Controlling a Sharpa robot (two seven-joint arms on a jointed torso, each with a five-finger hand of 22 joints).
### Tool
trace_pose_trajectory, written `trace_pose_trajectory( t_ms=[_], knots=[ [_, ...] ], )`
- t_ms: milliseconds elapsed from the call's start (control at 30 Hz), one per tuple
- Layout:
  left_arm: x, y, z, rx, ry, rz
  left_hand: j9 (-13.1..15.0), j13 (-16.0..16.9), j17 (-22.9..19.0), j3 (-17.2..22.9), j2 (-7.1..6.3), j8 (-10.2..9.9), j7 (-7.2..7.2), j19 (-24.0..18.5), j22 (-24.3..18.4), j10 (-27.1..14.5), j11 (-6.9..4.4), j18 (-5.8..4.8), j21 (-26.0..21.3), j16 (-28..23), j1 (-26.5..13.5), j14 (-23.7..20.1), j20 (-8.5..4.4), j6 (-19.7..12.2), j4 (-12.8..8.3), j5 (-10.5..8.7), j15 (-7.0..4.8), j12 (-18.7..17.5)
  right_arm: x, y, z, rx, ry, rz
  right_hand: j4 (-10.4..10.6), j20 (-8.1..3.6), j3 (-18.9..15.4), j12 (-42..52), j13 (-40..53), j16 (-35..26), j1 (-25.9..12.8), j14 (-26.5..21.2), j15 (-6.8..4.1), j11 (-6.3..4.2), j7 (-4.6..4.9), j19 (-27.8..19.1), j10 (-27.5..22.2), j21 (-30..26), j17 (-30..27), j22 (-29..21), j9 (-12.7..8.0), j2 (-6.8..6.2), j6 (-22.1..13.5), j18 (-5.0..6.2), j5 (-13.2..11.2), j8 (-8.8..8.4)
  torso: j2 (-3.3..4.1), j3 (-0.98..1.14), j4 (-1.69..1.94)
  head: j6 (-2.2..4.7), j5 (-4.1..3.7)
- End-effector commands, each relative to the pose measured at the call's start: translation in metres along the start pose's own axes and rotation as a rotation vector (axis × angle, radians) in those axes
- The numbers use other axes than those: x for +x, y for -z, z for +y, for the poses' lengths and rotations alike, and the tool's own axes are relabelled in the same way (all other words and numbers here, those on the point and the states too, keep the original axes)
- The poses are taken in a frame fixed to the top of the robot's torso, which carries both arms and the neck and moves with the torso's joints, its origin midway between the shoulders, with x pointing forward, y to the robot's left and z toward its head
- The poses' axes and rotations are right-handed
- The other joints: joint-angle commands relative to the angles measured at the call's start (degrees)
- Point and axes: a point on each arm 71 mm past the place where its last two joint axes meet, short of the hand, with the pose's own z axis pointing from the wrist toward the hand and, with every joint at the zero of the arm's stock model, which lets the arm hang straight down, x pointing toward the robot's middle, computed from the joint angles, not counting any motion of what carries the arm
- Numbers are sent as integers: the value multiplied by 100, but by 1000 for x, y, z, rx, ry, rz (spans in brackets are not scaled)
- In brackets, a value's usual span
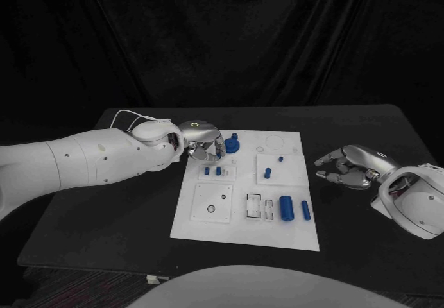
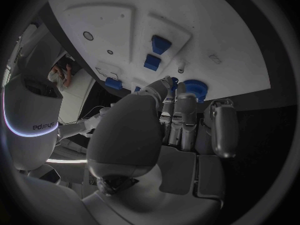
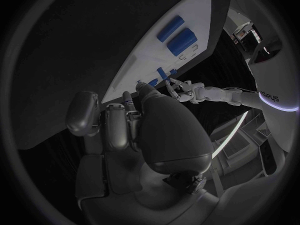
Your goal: Assemble the parts on the task board
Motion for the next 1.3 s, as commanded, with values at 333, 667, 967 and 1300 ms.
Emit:
trace_pose_trajectory(
  t_ms=[333,667,967,1300],
  knots=[
    [7,-1,3,-18,10,26,-9,-19,-43,26,-21,-51,-22,-59,1068,14,3,-15,-57,-54,-4,-7,-1,-32,-6,-3,-12,-62,1,2,-1,4,-2,9,7,-13,26,-34,730,-14,41,336,-23,-10,11,-46,214,-20,-2,839,-6,-9,40,7,23,0,6,0,-8,-1,2],
    [9,-1,6,-32,7,20,-9,-20,-60,50,-30,-55,-18,-69,1065,31,6,-12,-71,-63,30,-21,-3,-24,-37,35,-14,-76,1,2,-1,7,-2,10,7,-13,35,-40,725,-19,45,335,-22,-9,10,-50,210,-34,-8,836,-7,-10,38,9,25,-3,6,4,-5,-1,5],
    [9,0,8,-37,4,9,-6,-17,-80,74,-32,-54,-15,-75,1064,52,7,-11,-79,-74,57,-38,-4,-7,-65,67,-14,-84,1,2,-2,8,-1,11,7,-13,35,-40,725,-19,45,335,-22,-9,10,-50,210,-34,-8,836,-7,-10,38,9,25,-3,-4,2,-12,-1,17],
    [10,1,9,-42,5,13,-4,-15,-109,77,-40,-52,-15,-86,1058,59,7,-6,-98,-89,62,-50,-4,0,-74,73,-14,-85,2,3,-3,11,-2,11,6,-13,40,-41,724,-20,48,335,-22,-9,11,-48,209,-28,-8,838,-7,-7,41,8,25,-2,-11,0,-9,-1,25]
  ],
)
